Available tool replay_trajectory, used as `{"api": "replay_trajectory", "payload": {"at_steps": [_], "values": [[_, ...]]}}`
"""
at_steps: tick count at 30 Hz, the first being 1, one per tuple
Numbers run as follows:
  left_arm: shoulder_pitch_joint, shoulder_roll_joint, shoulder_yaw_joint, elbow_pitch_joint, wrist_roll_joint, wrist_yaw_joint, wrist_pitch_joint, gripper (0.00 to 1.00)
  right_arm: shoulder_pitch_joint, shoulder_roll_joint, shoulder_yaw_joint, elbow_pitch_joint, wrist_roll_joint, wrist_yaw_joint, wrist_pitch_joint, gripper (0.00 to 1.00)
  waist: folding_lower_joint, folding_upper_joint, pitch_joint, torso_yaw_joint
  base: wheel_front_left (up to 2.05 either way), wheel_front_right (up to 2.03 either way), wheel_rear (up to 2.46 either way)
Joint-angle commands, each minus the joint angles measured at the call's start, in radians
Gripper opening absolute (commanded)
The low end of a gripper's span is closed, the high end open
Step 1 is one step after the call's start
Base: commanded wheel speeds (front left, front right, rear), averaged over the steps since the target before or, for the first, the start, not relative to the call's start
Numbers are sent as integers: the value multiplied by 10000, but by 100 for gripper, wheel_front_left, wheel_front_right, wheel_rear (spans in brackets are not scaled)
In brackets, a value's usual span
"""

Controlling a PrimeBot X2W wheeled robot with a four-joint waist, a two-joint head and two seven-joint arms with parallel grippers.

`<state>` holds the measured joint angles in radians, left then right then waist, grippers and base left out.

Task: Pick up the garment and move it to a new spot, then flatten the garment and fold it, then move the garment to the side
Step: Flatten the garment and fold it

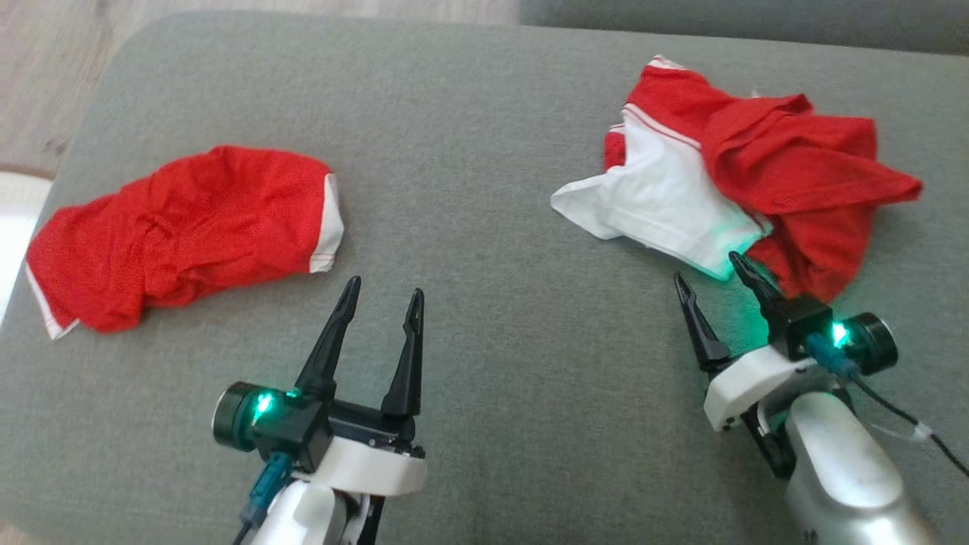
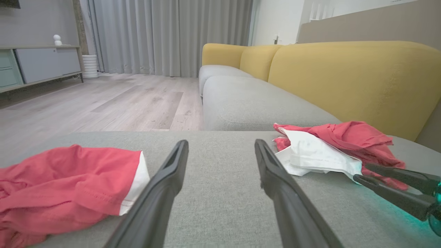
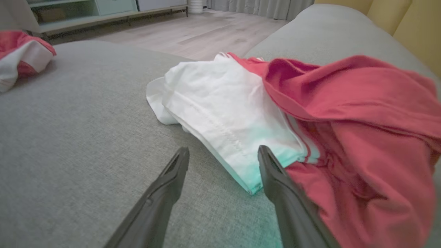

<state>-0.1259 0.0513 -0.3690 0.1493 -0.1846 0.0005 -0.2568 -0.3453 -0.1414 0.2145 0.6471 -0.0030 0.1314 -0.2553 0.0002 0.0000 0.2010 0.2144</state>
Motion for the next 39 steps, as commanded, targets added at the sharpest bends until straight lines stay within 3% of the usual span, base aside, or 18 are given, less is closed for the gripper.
{"api": "replay_trajectory", "payload": {"at_steps": [1,9,10,11,20,33,39], "values": [[-463,-9,192,-235,-69,66,-49,100,-346,-32,194,-59,-154,-7,-65,100,-2,0,159,160,0,0,0],[-827,-10,-48,-235,-289,192,-49,100,-1161,122,-481,754,-1306,-7,-65,100,-2,0,569,387,0,0,0],[-854,-10,-68,-252,-310,204,-49,100,-1209,164,-637,828,-1455,-7,-65,61,-2,0,583,402,0,0,0],[-875,-10,-85,-263,-331,216,-49,100,-1256,210,-779,855,-1604,-7,-65,0,-2,0,588,410,0,0,0],[-733,-10,80,-92,-410,226,-49,100,-1012,669,-1163,250,-1899,-7,-65,0,-2,0,-7,125,0,0,0],[-147,-10,277,-46,-420,98,-49,100,-407,846,-8,-1938,-722,-7,-65,0,-2,0,-1167,-401,0,0,0],[88,-10,409,-113,-402,47,-49,100,-300,413,750,-2565,151,-7,323,0,-2,0,-1276,-352,0,0,0]]}}
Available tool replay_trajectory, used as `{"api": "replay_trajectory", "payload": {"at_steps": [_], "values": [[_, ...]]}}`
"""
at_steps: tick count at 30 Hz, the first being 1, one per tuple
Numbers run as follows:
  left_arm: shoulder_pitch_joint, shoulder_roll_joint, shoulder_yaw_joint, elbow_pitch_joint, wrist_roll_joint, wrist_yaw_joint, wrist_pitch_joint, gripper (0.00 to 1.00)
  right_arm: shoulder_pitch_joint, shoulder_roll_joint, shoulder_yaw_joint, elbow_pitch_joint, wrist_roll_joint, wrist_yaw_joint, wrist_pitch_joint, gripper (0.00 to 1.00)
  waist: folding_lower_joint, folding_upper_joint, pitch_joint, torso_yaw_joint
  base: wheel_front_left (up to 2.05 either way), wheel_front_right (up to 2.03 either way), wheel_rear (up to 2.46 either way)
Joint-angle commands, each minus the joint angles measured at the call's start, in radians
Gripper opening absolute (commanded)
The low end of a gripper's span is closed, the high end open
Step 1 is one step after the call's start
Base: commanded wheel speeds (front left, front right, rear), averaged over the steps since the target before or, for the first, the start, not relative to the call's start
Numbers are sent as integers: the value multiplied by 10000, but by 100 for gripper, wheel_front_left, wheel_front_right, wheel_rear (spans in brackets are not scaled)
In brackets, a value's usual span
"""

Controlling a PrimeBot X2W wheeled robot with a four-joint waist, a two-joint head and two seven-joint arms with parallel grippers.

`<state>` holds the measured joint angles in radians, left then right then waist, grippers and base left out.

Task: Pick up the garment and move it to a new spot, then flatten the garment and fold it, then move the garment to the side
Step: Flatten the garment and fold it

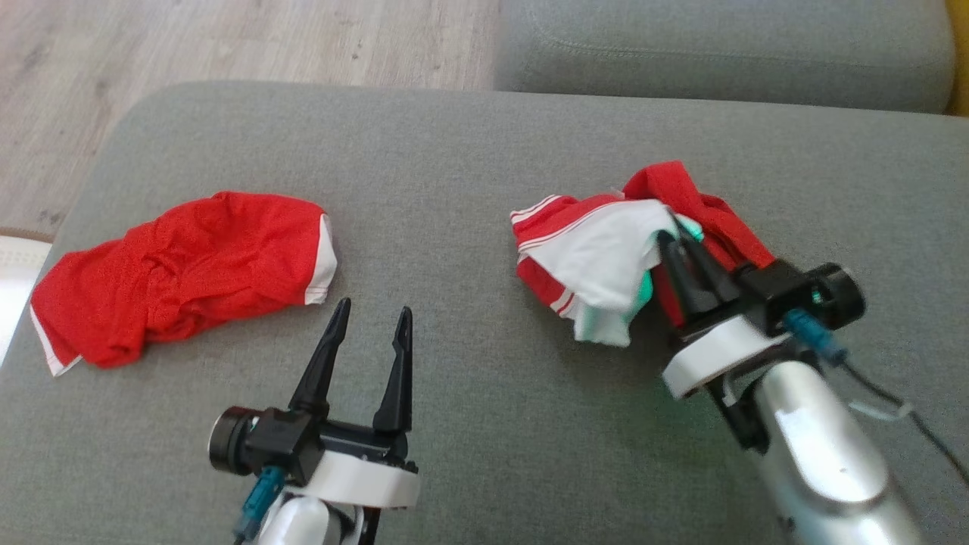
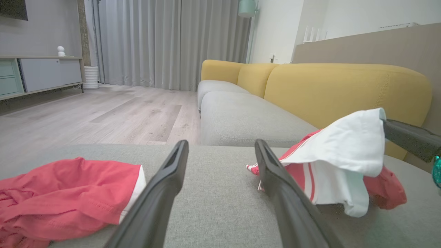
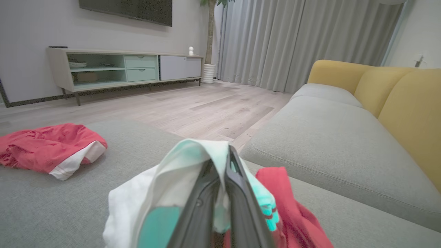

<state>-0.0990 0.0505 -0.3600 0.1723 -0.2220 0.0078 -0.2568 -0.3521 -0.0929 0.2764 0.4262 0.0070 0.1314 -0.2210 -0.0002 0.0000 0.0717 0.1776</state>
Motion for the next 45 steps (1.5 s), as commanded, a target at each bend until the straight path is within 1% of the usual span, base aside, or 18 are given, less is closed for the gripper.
{"api": "replay_trajectory", "payload": {"at_steps": [1,4,7,11,12,13,14,15,16,18,21,27,34,35,37,38,42,45], "values": [[-155,-3,325,-364,-29,-27,-49,100,-266,-175,133,-521,206,-7,102,0,2,0,53,37,0,0,0],[-171,-3,308,-437,-36,-33,-49,100,-575,-568,-43,-889,544,-7,467,0,2,0,260,130,0,0,0],[-314,-3,236,-469,-65,-40,-49,100,-1155,-923,-103,-759,797,-7,768,0,2,0,559,261,0,0,0],[-538,-3,58,-302,-222,-20,-49,100,-2324,-1293,427,541,1390,-7,1018,0,2,0,899,452,0,0,0],[-595,-3,-14,-197,-238,-20,-49,100,-2657,-1369,491,1059,1563,-7,1103,4,2,0,959,524,0,0,0],[-667,-3,-87,-129,-244,-20,-49,100,-3029,-1478,626,1532,1573,-7,1051,94,2,0,1017,595,0,0,0],[-729,-3,-153,-85,-284,-11,-49,100,-3360,-1514,739,2049,1665,-7,1022,100,2,0,1056,665,0,0,0],[-774,-3,-205,-57,-336,10,-49,100,-3656,-1552,862,2578,1742,-7,1038,100,2,0,1081,731,0,0,0],[-838,-3,-255,-38,-408,60,-49,100,-4197,-1684,1327,3446,1762,-7,1063,100,2,0,1145,850,0,0,0],[-840,-3,-169,-33,-440,119,-49,100,-4797,-1730,1769,4330,2143,-7,908,100,2,0,1167,872,0,0,0],[-772,-3,-9,-10,-393,162,-49,100,-5129,-1804,2190,4819,2568,-7,619,100,2,0,1112,733,0,0,0],[-723,-3,180,-21,-325,121,-49,100,-5139,-2041,2767,5144,3419,-7,-23,100,2,0,751,249,0,0,0],[-600,-3,461,-227,-217,64,-49,100,-4563,-2213,2750,4411,4068,-7,-373,100,2,0,343,-440,0,0,0],[-570,-3,523,-274,-201,54,-49,100,-4400,-2282,2656,4185,4033,-7,-390,100,2,0,269,-546,0,0,0],[-472,-3,696,-359,-193,57,-49,100,-4010,-2460,2010,3440,3510,-7,-400,100,2,0,104,-797,0,0,0],[-414,-3,787,-394,-206,73,-49,100,-3635,-2387,1623,3078,3249,-7,-401,100,2,0,37,-917,0,0,0],[-214,-3,930,-464,-263,61,-49,100,-1825,-1736,-220,1543,2250,-7,-404,100,2,0,-228,-1301,0,0,0],[-87,-3,982,-537,-333,44,-49,100,-403,-991,-1404,286,1624,-7,-405,100,2,0,-362,-1558,0,0,0]]}}
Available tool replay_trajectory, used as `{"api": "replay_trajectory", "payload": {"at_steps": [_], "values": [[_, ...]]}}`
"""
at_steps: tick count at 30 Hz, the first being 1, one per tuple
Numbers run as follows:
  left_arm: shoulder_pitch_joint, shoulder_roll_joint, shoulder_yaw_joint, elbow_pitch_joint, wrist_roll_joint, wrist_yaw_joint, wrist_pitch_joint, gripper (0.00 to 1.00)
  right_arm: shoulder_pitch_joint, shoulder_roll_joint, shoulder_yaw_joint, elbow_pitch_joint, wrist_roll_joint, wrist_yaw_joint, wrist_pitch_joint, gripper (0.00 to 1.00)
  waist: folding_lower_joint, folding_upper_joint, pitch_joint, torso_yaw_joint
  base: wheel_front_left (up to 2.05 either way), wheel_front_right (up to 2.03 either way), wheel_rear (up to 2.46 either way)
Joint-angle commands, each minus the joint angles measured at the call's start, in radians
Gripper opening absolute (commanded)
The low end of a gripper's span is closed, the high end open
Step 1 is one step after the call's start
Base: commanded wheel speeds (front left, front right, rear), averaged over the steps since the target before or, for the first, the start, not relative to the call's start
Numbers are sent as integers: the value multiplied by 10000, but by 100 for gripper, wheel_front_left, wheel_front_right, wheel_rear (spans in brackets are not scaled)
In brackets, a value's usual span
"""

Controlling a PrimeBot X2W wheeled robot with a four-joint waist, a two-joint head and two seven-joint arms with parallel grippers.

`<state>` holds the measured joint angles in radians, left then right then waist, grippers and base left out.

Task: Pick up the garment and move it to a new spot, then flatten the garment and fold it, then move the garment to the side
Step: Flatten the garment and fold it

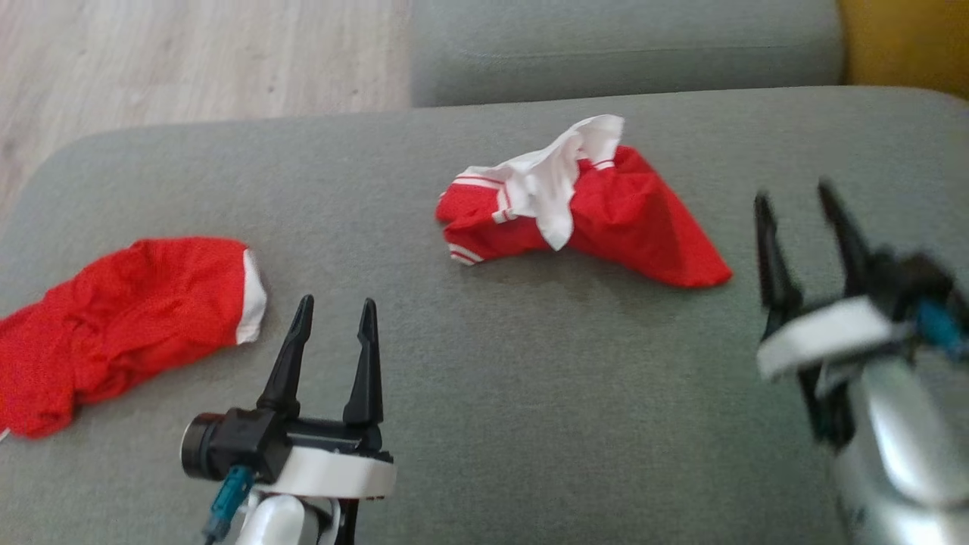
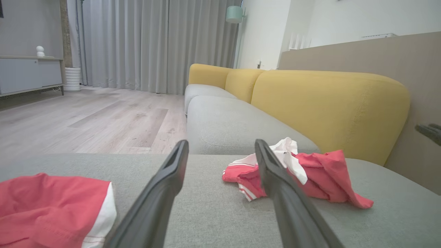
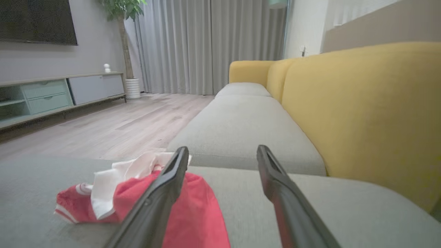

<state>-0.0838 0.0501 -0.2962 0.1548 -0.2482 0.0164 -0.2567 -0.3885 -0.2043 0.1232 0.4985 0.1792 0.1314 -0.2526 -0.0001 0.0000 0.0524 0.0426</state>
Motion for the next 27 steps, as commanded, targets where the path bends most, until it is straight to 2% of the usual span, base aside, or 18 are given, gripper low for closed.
{"api": "replay_trajectory", "payload": {"at_steps": [1,5,10,20,27], "values": [[-193,1,367,-372,-68,-54,-51,100,425,353,-158,-845,-333,-7,-89,100,1,0,-215,-295,0,0,0],[-38,1,412,-356,-41,-107,-51,100,2085,1120,-870,-2000,-831,-7,-90,100,1,0,-364,-552,0,0,0],[49,1,454,-377,-46,-157,-51,100,3063,1457,-1236,-2633,-963,-7,-90,100,1,0,-399,-803,0,0,0],[-123,1,396,-269,26,-252,-51,100,2987,1537,-1025,-2954,-853,-7,-91,100,1,0,-206,-1087,0,0,0],[-1129,1,-258,292,608,-482,-51,100,2747,1539,-1086,-3107,-816,-7,-91,100,1,0,413,-1221,0,0,0]]}}
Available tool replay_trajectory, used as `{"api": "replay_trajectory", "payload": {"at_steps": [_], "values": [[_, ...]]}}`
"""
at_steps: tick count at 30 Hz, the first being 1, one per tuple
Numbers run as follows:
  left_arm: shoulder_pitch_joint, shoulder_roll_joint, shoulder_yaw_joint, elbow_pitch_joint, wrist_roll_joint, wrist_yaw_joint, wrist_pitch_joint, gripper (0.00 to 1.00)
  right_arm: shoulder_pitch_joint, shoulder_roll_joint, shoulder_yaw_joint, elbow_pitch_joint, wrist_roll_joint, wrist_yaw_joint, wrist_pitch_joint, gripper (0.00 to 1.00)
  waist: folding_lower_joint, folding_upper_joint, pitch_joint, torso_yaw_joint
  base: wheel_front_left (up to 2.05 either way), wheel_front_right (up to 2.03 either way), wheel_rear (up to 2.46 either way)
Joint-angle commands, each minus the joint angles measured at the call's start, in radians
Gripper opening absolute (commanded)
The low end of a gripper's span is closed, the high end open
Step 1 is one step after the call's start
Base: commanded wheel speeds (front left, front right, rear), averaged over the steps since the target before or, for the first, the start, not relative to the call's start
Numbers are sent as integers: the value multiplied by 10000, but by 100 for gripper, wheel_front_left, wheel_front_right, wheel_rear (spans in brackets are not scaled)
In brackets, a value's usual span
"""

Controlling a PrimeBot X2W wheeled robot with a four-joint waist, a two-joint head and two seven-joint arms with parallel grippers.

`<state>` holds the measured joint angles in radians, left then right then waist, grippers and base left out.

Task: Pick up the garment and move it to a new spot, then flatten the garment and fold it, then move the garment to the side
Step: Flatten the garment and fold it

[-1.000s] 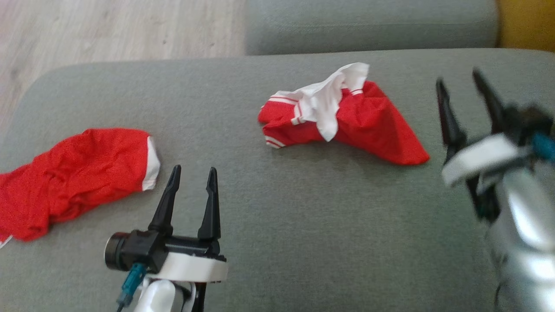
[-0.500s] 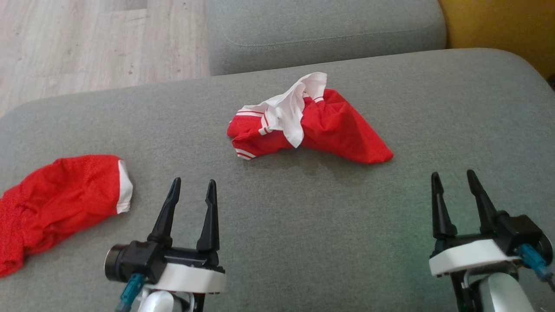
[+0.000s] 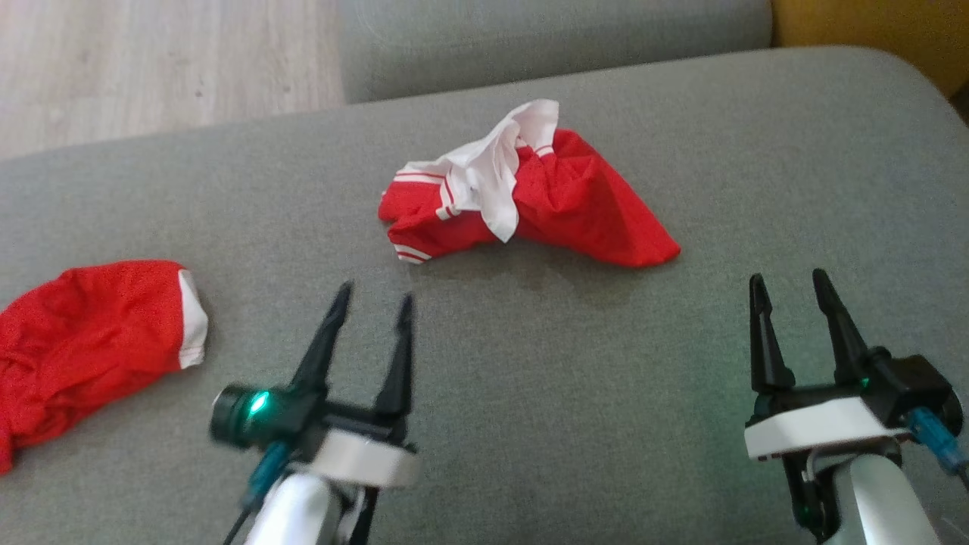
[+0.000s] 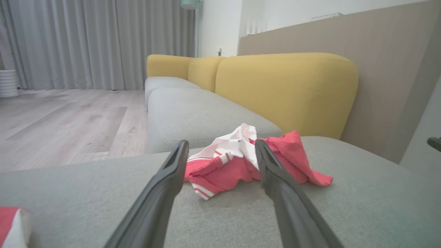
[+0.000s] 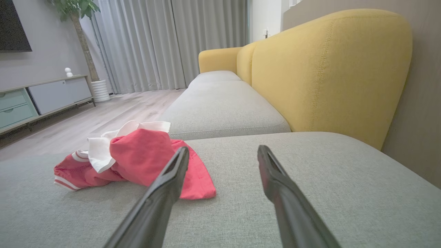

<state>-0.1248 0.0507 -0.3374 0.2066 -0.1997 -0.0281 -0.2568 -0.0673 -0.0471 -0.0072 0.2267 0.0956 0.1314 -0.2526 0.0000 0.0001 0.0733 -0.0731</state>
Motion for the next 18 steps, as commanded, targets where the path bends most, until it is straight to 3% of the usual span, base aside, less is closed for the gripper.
{"api": "replay_trajectory", "payload": {"at_steps": [1,6,15,18], "values": [[-963,-5,4,-9,193,-36,-49,100,-520,-33,222,-407,20,-7,-91,100,0,-1,309,-95,0,0,0],[-2148,-5,-800,1157,191,-12,-49,100,-743,-33,283,-435,43,-7,-91,100,0,-1,744,-291,0,0,0],[-4545,-5,-2659,3925,-1581,432,394,100,-1290,-32,693,-436,-231,-7,-91,100,0,-1,1452,-941,0,0,0],[-4942,-5,-2922,4308,-2859,490,434,100,-1376,-32,820,-489,-174,-7,-91,100,0,-1,1599,-1114,0,0,0]]}}
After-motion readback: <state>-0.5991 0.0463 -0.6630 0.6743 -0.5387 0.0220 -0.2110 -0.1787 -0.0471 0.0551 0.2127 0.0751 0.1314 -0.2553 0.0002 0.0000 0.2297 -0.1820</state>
